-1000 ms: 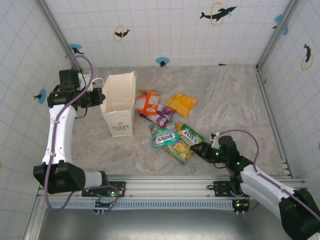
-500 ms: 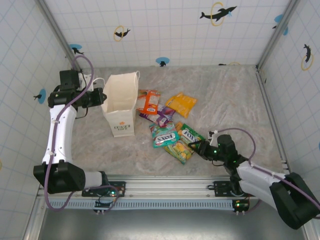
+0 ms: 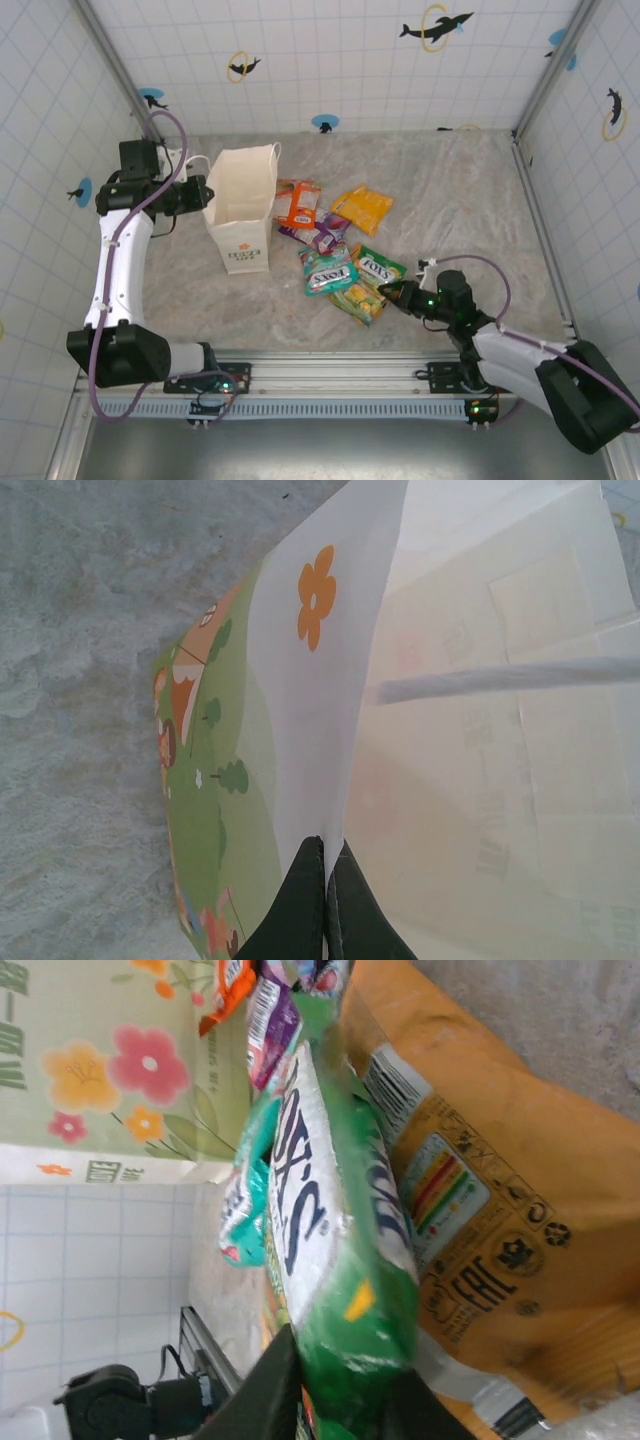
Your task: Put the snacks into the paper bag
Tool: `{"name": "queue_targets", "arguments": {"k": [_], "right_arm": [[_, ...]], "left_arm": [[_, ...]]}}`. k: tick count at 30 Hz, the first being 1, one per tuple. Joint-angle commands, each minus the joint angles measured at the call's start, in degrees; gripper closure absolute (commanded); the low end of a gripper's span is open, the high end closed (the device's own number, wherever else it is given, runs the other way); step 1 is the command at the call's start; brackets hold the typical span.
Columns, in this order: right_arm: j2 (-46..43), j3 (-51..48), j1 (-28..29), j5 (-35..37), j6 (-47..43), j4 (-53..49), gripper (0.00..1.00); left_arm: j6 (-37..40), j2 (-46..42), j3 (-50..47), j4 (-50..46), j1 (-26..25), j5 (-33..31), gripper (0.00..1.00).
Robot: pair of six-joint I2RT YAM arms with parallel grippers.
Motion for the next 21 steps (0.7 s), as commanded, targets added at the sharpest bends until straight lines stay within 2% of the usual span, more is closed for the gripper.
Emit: {"name": "queue_targets", "arguments": {"k": [1,6,11,15,19,21], "right_arm": [[-4.83,0.38,-0.20,3.42,-2.42,-2.96,0.86],[-8.82,7.21,-0.20,7.30,-5.94,-10.97,0.94],[-6.60,16.14,0.57,7.92,-9.38,-14.49,0.98],[-2.17,25.21,2.35,9.31,-13.95,-18.33,0.99],[2.23,34.54,4.37,12.41,-18.25,-20.70,1.00],[4.73,39.07,5.50,13.67,-19.93,-20.78,1.00]], "left_arm": [[-1.61,-0.94,-0.05,0.82,0.46,0.22,1.00],[-3.38,-1.69,0.04,1.66,0.45,-1.28,1.00],[-5.16,-2.73,-0.98,2.60,0.47,-3.20,0.99],[-6.25,-3.80,-2.22,3.17,0.41,-5.62,0.74],[-6.60,-3.85,-2.43,2.53,0.41,-6.87,0.67],[-6.94,-3.94,-2.42,2.13,0.42,-8.80,0.67]]}}
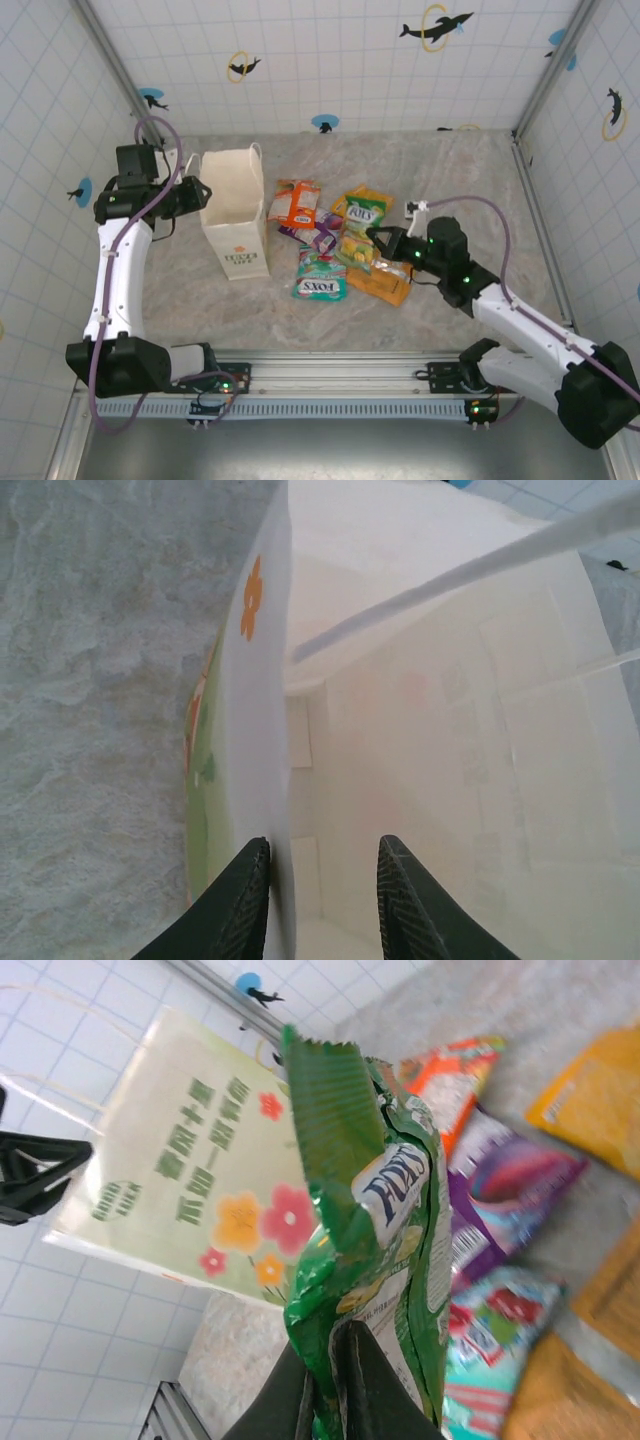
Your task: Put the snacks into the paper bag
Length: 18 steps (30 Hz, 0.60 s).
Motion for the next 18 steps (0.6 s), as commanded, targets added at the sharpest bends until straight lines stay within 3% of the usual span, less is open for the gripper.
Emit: {"name": "queue_targets", "arguments": {"k": [1,10,18], "right_arm": [[3.29,9.04,1.86,3.67,-5.47,0.60,1.00],[16.50,34.15,8.53,9.64,-14.03,-0.13,1.00],[26.26,51.18,14.63,14.04,-19.84,5.32,1.00]], "left_arm": [[-1.52,-0.96,-0.34,-0.07,0.46,-3.79,0.67],[-2.29,-1.32,-0.47,0.00,0.45,-6.14,0.67],[-2.58,-0.97,-0.95,0.26,0.46,-5.97,0.70]]}}
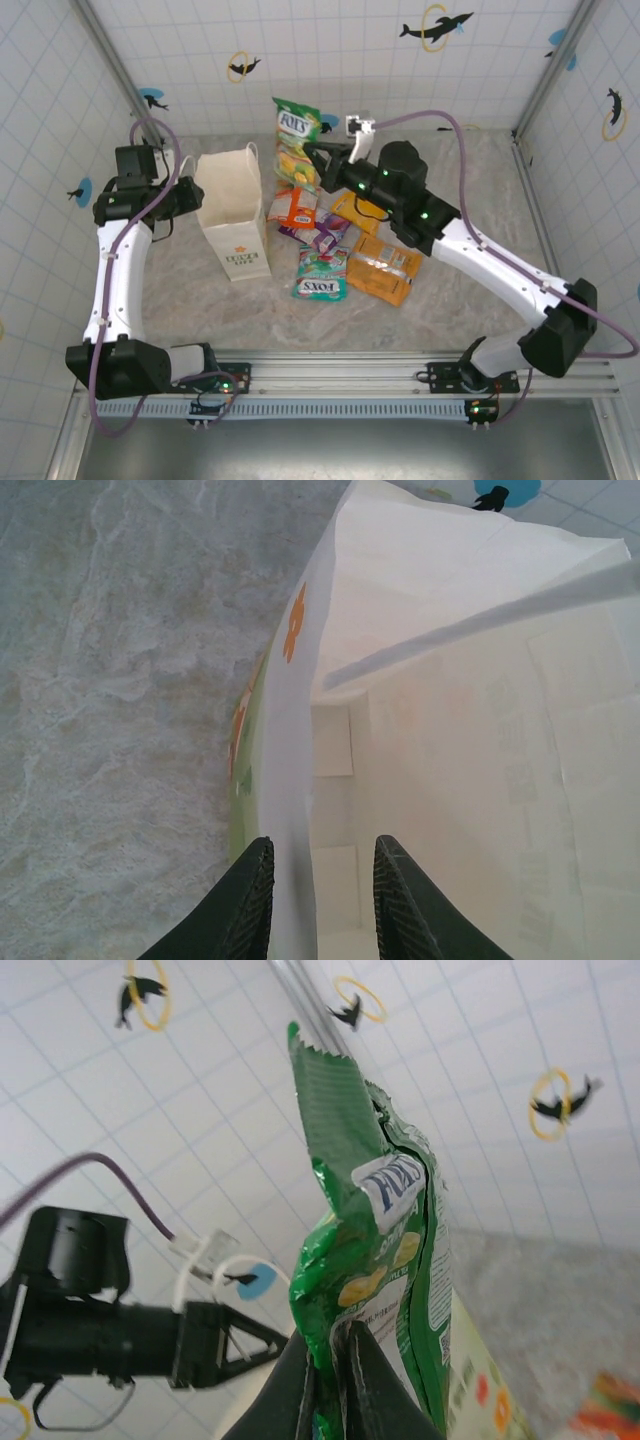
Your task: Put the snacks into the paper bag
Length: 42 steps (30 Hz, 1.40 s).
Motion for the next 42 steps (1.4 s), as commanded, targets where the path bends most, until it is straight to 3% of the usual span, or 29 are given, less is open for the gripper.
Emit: {"name": "queue_targets", "arguments": {"k": [1,12,21,34,38,42], "right_arm": [[3.61,8.32,2.45,3.03,-4.51,6.85,1.00],[16.62,24.18,8.66,3.52,-7.79,8.41,1.00],[22.54,24.67,10.65,9.11,-7.98,3.82,1.00],[28.65,26.94,10.76,9.46,-7.63,2.52,1.00],[29.12,27.80,10.83,9.02,-7.51,1.66,0.68],[28.02,27.80,10.83,9.12,-8.02,-0.06,0.58]], "left_arm": [[-1.13,-0.30,-0.65,0.19,0.42,-0.79,0.70],[-1.11,0.06,-1.09,0.84,0.44,-0.30,0.72],[-0.78,0.24,-1.18,0.76,0.54,-0.59,0.73],[-0.47,0.59,-1.46,0.89,0.46,-0.61,0.77],[-0.46,0.63,-1.44,0.80,0.46,-1.11,0.78],[-0.23,0.68,-1.53,0.48,0.47,-2.25,0.78]]}}
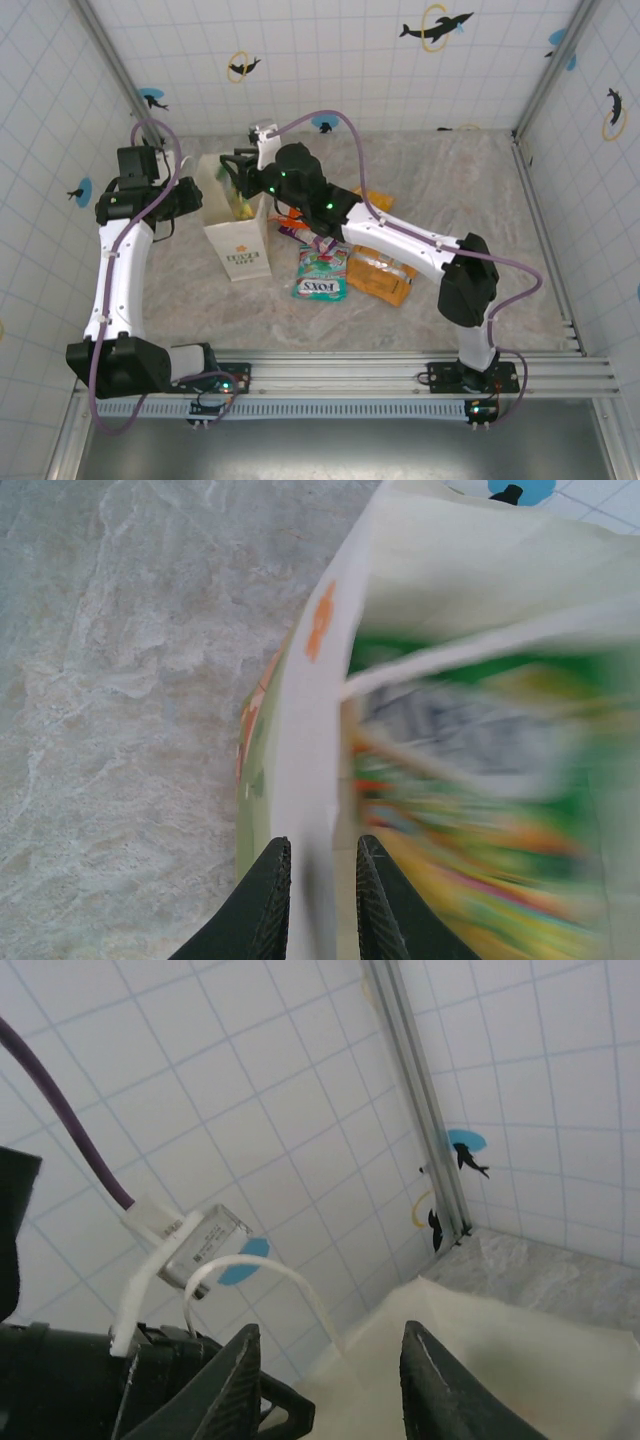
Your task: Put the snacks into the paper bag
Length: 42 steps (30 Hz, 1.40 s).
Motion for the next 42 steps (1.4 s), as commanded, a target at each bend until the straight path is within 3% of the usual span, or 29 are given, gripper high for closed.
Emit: {"name": "queue_targets", "arguments": {"k": [1,9,15,27,35,42], "right_arm": [[-1.52,2.49,0.38,0.38,-0.62,-0.10,0.58],[-9.18,-6.24,0.49,-2.17,-1.05,-2.57,0.56],[-19.36,-21.59,0.07,-2.04,0.99,-2.57,0.55],[-35.74,-53.56,-7.56,-12.41,20.11,-4.24,0.54],[-39.28,-69.09,-7.52,-13.40,28.73,-6.28,0.54],[-38.33,-78.63,-7.74,-16.49,34.17,1.03,0.53]], "left_arm": [[0.38,0.36,-0.80,-0.36,0.47,-1.45,0.78],[0.34,0.26,-1.34,-0.44,0.50,-1.73,0.79],[0.40,-0.17,-1.42,-0.71,0.45,-2.09,0.79],[0.18,-1.28,-2.79,-0.36,0.40,-1.07,0.79],[-0.23,-1.47,-3.16,-0.01,0.39,-0.18,0.79],[-0.49,-1.93,-3.43,0.34,0.50,0.46,0.79]]}}
